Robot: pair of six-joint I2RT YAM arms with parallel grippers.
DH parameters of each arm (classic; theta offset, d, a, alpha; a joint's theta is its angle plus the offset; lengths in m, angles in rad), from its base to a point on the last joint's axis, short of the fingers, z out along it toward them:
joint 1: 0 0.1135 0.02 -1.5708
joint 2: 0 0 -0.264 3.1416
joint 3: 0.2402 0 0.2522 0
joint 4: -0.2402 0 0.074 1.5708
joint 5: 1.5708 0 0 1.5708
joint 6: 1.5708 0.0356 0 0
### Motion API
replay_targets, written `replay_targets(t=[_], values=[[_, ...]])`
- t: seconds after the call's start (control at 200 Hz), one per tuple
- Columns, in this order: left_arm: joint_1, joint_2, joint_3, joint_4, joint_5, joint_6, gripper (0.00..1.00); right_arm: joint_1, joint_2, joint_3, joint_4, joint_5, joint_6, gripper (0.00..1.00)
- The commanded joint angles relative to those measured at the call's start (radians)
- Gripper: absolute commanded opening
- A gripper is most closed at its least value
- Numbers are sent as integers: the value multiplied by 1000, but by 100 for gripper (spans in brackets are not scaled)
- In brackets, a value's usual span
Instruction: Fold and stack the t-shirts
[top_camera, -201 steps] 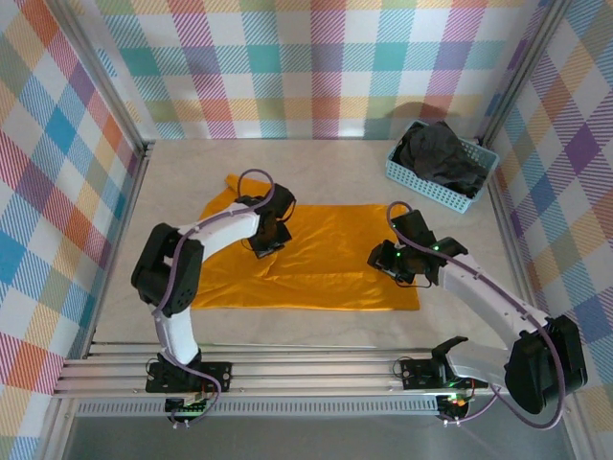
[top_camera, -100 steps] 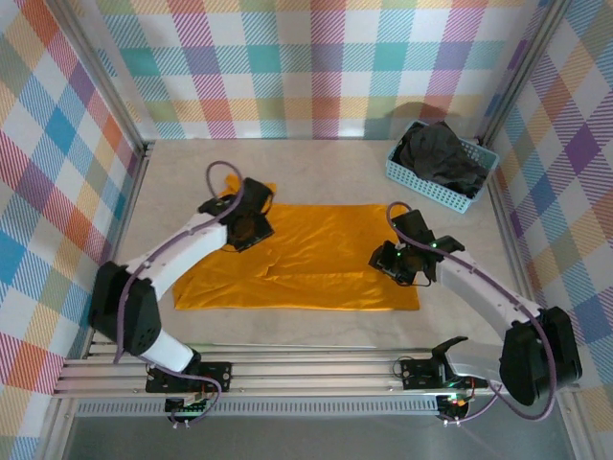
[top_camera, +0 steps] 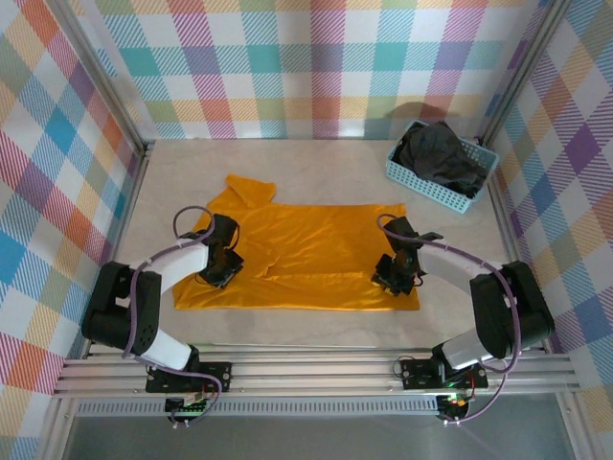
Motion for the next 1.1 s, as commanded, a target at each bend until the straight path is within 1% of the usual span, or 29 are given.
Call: replay_targets(t=[0.0, 0.115, 0.365, 0.435, 0.485, 0.525, 0.57, 0.61, 0.67, 0.765, 0.82, 0.865, 0.91, 1.0, 1.095], values=[[15, -26, -128, -51, -20, -71, 32, 32, 7, -37, -43, -1, 57, 30], [15, -103, -195, -54, -43, -73, 32, 75, -15, -74, -74, 10, 122, 30], [22, -223, -210, -155, -86, -57, 33, 151, -113, -118, -109, 26, 229, 30], [26, -243, -166, -194, -107, -32, 34, 165, -145, -91, -133, 35, 229, 31], [26, -253, -98, -229, -123, 3, 38, 168, -174, -52, -144, 57, 200, 33], [26, -253, -28, -253, -138, 38, 42, 170, -199, -10, -159, 91, 167, 36], [28, -241, 61, -271, -160, 81, 47, 168, -223, 34, -158, 138, 114, 43], [34, -207, 146, -278, -177, 138, 50, 162, -233, 70, -135, 168, 49, 48], [64, -125, 272, -284, -176, 217, 53, 127, -220, 111, -81, 164, -48, 52], [133, 79, 471, -272, -110, 309, 53, 40, -149, 189, -28, 127, -168, 51], [154, 190, 587, -270, -117, 356, 50, 1, -96, 245, -26, 131, -232, 50], [163, 266, 670, -256, -148, 398, 47, -30, -54, 291, -26, 125, -275, 49], [169, 328, 728, -223, -179, 431, 45, -58, -13, 330, -22, 107, -305, 49], [190, 429, 799, -119, -187, 487, 43, -90, 51, 400, -27, 89, -346, 49], [209, 540, 880, -52, -164, 528, 43, -114, 103, 463, -39, 66, -366, 49]])
